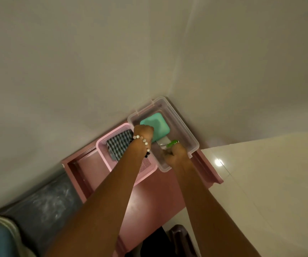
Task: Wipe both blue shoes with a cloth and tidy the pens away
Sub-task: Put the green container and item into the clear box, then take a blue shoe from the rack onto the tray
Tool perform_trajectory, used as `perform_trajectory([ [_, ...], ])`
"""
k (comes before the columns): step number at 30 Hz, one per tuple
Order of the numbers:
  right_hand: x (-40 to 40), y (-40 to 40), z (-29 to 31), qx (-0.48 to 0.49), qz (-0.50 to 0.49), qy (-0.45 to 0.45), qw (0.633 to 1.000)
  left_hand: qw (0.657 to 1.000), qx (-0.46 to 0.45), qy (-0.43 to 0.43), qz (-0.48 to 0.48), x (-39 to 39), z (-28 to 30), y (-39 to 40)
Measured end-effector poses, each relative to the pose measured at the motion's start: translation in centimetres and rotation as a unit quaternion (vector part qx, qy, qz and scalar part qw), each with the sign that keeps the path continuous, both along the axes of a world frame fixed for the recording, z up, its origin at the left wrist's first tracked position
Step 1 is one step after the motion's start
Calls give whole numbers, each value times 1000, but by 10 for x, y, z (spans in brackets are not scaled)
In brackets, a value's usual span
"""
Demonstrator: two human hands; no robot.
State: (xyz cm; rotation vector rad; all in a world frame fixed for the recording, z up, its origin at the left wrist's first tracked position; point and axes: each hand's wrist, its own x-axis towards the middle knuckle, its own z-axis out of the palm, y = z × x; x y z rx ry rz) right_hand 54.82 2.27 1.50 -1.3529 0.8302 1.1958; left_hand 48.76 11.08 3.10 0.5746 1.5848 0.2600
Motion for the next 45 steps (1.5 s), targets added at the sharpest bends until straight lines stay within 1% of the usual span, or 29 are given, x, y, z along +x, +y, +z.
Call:
perform_trajectory([
  [3, -11, -15, 34, -12, 63, -50, 997, 998, 17, -63, -10, -30, 35, -15],
  [5, -25, -29, 53, 3, 57, -68, 996, 995, 26, -92, 11, -60, 60, -29],
  [7, -46, -42, 70, 26, 41, -77, 996, 995, 35, -92, 14, -97, 79, -44],
  [9, -71, -54, 84, 37, 66, -80, 994, 996, 47, -78, 26, -141, 91, -57],
  [12, -126, -63, 111, 39, 148, -117, 981, 996, 71, -29, 49, -220, 103, -77],
  [15, -200, -68, 133, 39, 249, -173, 952, 992, 89, 25, 80, -310, 109, -100],
  [17, -254, -72, 141, 57, 320, -194, 926, 987, 98, 65, 107, -372, 109, -115],
  [19, -308, -76, 142, 75, 397, -202, 892, 979, 107, 109, 132, -432, 104, -131],
  [21, -356, -77, 133, 91, 478, -212, 847, 970, 105, 154, 158, -486, 95, -149],
  [23, -397, -76, 119, 103, 560, -228, 789, 958, 93, 210, 169, -529, 81, -168],
  [26, -445, -75, 92, 121, 667, -236, 696, 948, 74, 255, 177, -572, 61, -191],
  [30, -490, -69, 41, 119, 780, -250, 561, 941, 47, 300, 149, -596, 21, -205],
  [32, -506, -64, 18, 116, 813, -265, 505, 938, 23, 320, 129, -596, -1, -206],
  [36, -533, -53, -28, 110, 850, -282, 432, 931, 2, 355, 90, -585, -42, -206],
  [38, -546, -52, -51, 94, 871, -297, 380, 922, -8, 375, 91, -580, -57, -207],
  [40, -553, -55, -64, 84, 880, -330, 332, 913, -7, 393, 106, -579, -66, -206],
  [43, -554, -55, -61, 87, 870, -384, 298, 901, -10, 421, 100, -582, -65, -202],
  [45, -545, -56, -53, 100, 867, -388, 297, 896, 0, 435, 87, -580, -58, -203],
])
